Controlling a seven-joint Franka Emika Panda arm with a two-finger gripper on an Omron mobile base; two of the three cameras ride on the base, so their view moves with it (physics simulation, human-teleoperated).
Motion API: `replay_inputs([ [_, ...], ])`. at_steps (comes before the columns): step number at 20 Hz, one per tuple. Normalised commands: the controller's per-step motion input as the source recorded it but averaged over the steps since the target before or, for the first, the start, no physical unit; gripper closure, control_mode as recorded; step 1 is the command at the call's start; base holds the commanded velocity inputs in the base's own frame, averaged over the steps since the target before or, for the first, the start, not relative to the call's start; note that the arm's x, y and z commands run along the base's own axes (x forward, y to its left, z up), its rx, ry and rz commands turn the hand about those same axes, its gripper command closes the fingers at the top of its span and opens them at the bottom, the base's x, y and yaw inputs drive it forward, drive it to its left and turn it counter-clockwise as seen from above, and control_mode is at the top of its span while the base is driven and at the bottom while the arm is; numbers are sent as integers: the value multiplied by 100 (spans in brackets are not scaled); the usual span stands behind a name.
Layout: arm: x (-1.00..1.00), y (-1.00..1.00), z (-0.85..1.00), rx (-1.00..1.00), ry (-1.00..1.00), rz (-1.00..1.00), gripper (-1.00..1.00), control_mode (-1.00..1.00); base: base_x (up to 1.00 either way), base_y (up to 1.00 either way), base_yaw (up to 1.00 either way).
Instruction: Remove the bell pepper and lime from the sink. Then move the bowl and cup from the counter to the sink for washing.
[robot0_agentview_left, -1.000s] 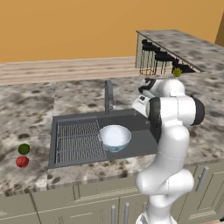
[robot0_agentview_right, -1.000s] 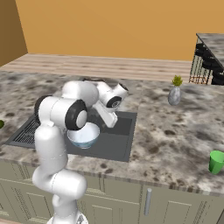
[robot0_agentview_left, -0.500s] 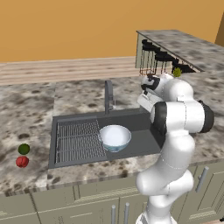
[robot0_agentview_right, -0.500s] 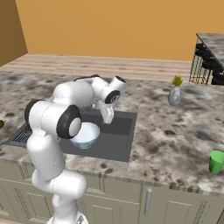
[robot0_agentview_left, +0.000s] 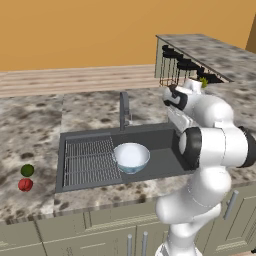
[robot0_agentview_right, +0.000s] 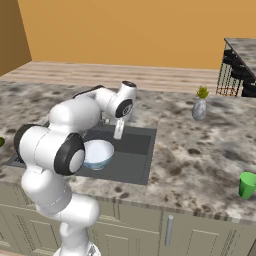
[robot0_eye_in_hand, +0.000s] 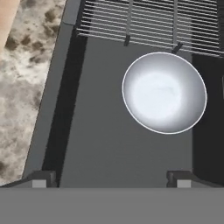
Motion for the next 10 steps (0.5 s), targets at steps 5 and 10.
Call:
replay_inputs([
  [5, -30, -18, 17, -15, 0, -38, -100, -100, 0, 0, 0],
  [10, -24, -20, 23, -9, 9, -43, -100, -100, 0, 0, 0],
])
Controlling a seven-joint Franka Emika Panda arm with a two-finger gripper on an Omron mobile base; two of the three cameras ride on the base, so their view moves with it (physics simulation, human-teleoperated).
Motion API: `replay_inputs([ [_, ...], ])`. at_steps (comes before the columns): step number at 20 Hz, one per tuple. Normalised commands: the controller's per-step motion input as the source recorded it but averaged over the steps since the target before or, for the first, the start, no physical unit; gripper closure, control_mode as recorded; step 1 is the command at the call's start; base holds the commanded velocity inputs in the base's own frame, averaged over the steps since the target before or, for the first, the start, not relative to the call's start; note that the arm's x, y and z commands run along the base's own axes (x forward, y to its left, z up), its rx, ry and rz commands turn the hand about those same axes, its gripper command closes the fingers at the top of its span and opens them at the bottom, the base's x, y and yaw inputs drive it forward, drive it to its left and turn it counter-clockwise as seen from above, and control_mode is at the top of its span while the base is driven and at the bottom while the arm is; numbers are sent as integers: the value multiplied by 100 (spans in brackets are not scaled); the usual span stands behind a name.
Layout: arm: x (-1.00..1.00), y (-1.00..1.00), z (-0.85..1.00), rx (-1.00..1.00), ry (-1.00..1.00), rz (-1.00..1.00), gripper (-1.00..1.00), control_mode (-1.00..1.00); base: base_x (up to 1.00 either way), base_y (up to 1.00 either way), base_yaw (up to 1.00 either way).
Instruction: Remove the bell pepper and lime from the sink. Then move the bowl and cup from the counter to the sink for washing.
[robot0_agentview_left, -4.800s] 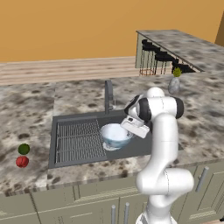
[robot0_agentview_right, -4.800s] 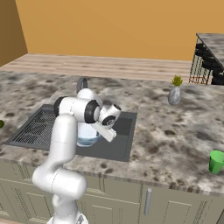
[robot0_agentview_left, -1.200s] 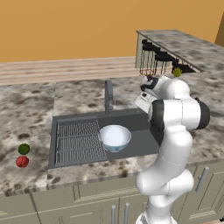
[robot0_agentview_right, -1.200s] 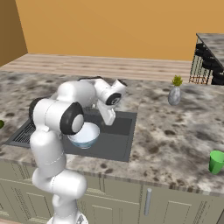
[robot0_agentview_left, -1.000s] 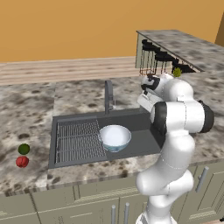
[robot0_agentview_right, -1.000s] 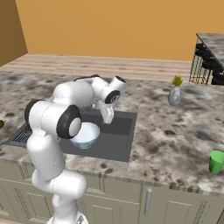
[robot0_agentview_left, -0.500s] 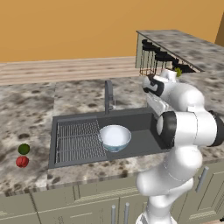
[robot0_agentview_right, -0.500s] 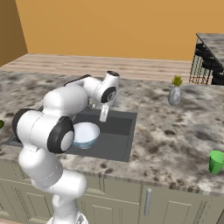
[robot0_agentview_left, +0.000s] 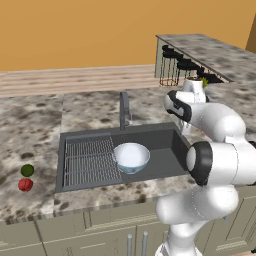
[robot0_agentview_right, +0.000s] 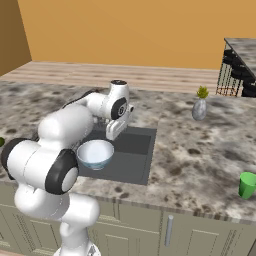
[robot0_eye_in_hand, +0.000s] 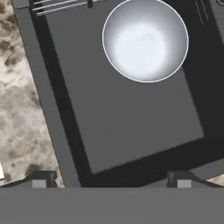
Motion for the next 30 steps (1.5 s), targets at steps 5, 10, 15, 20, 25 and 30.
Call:
replay_inputs([
  [5, -24, -22, 22, -6, 13, -39, -100, -100, 0, 0, 0],
  [10, -27, -25, 23, -5, 9, -35, -100, -100, 0, 0, 0],
  [15, -31, -28, 13, -4, 1, -34, -100, -100, 0, 0, 0],
  [20, -35, -28, 7, -4, 0, -34, -100, -100, 0, 0, 0],
  [25, -30, -29, 6, -3, -4, -35, -100, -100, 0, 0, 0],
  [30, -21, -29, 6, -7, -8, -31, -100, -100, 0, 0, 0],
])
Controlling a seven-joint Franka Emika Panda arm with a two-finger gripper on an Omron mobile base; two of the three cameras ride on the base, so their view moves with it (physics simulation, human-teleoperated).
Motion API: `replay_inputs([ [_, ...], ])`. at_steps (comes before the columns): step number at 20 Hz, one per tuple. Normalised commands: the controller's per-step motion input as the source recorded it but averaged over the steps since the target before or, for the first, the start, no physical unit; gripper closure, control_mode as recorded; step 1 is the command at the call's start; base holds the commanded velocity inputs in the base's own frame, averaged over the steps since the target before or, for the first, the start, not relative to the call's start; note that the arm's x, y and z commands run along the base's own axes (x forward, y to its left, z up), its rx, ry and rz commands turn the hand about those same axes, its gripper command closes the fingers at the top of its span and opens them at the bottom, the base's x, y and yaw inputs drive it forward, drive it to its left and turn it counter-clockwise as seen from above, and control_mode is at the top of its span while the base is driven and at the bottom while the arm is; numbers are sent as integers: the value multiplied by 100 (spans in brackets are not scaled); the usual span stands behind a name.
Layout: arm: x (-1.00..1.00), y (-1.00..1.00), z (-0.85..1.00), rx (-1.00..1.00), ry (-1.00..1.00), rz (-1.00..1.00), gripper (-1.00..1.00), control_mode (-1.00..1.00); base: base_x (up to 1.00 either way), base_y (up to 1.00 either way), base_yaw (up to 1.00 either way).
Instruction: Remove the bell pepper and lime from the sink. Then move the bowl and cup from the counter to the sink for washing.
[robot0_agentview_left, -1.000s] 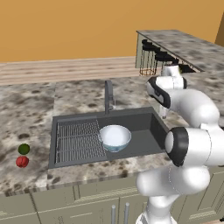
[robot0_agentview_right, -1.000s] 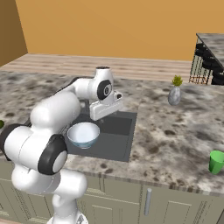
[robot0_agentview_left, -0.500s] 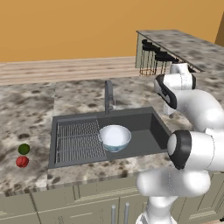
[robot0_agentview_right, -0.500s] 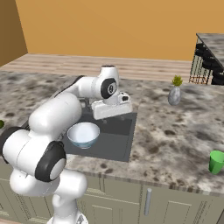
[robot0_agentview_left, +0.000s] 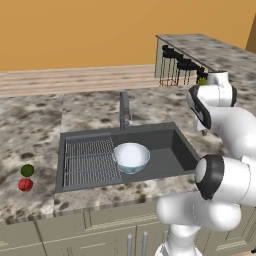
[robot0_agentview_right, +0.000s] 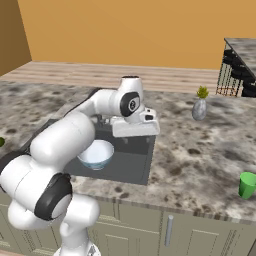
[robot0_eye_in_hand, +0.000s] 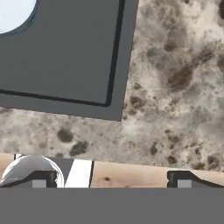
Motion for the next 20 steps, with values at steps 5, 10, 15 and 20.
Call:
replay_inputs([
  [5, -13, -28, 9, -10, -1, -29, -100, -100, 0, 0, 0],
  [10, -13, -25, 9, -10, -2, -30, -100, -100, 0, 0, 0],
  [15, -13, -22, 6, -8, -8, -27, -100, -100, 0, 0, 0],
  [20, -11, -20, 5, -5, -9, -23, -100, -100, 0, 0, 0],
])
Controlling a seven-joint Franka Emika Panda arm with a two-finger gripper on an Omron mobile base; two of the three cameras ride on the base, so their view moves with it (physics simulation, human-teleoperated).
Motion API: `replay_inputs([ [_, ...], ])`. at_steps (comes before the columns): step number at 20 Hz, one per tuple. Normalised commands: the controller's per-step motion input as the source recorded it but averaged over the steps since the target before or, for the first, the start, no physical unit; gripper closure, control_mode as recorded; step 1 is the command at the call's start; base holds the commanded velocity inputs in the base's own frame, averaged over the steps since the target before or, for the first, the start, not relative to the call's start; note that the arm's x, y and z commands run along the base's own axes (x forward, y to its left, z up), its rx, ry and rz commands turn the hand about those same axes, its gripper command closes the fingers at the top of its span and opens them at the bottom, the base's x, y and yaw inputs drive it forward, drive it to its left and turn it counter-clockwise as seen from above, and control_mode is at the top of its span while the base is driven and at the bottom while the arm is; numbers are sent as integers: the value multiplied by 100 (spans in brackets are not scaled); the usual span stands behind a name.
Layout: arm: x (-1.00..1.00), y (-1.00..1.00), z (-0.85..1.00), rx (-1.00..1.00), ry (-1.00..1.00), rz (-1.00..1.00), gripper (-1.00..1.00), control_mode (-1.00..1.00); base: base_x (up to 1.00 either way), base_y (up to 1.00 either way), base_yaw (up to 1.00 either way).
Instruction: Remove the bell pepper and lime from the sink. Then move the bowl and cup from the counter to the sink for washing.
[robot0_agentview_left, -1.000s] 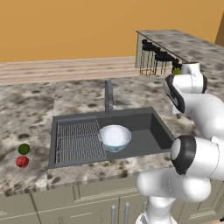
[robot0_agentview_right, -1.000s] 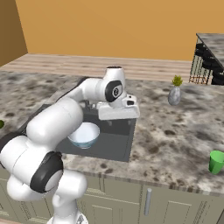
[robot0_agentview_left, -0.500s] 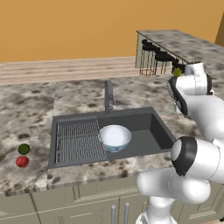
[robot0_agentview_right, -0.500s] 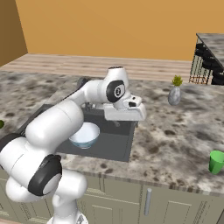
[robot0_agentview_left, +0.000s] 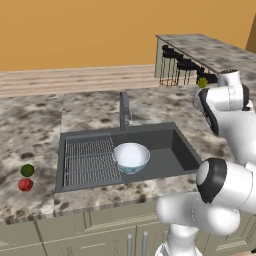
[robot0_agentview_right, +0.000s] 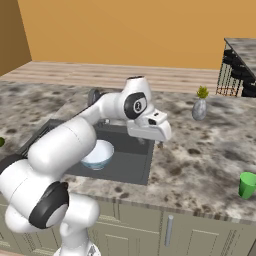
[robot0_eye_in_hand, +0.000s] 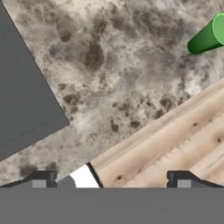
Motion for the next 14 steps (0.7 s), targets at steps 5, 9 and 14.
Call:
replay_inputs([
  [5, -12, -22, 4, -4, -9, -22, -100, -100, 0, 0, 0],
  [9, -5, -25, 4, -4, -5, -14, -100, -100, 0, 0, 0],
  [14, -6, -26, 5, 0, 0, -1, -100, -100, 0, 0, 0],
])
